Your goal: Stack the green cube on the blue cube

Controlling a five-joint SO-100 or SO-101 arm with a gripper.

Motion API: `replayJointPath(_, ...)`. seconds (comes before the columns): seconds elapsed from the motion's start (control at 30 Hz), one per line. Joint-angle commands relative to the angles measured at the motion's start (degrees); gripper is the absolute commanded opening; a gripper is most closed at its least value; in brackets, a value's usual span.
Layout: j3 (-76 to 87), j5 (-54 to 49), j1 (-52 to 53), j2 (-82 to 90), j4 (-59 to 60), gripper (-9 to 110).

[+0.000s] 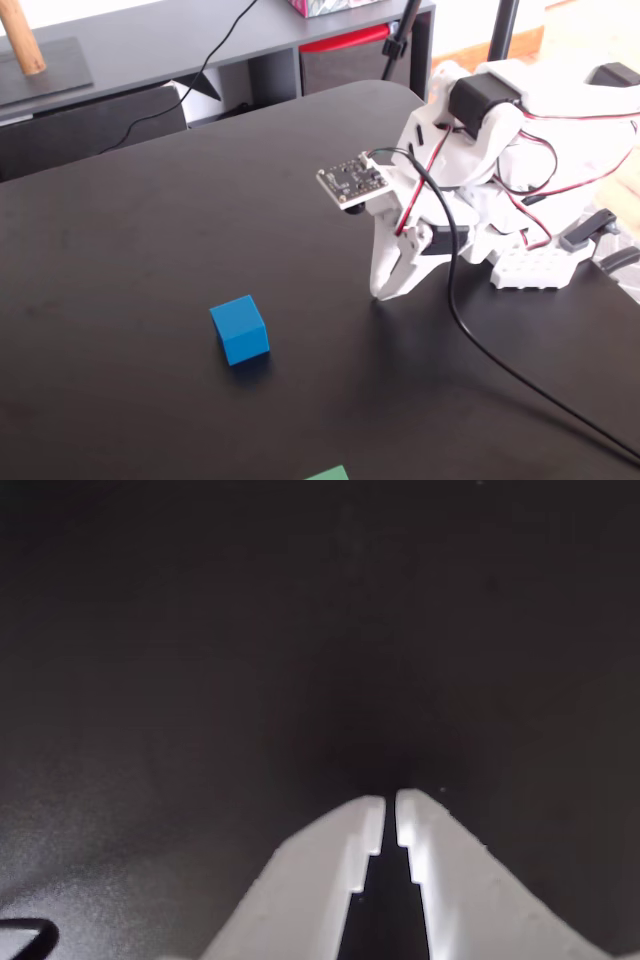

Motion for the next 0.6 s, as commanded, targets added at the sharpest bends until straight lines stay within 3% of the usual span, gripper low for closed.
replayJointPath(0.0,-6.9,1.8,-3.1,-0.1,8.2,0)
replayJointPath(0.23,-18.4,1.7,-5.3,-6.7,12.3,0)
replayJointPath(0.57,-43.7,8.1,-14.9,-31.4,18.0,0)
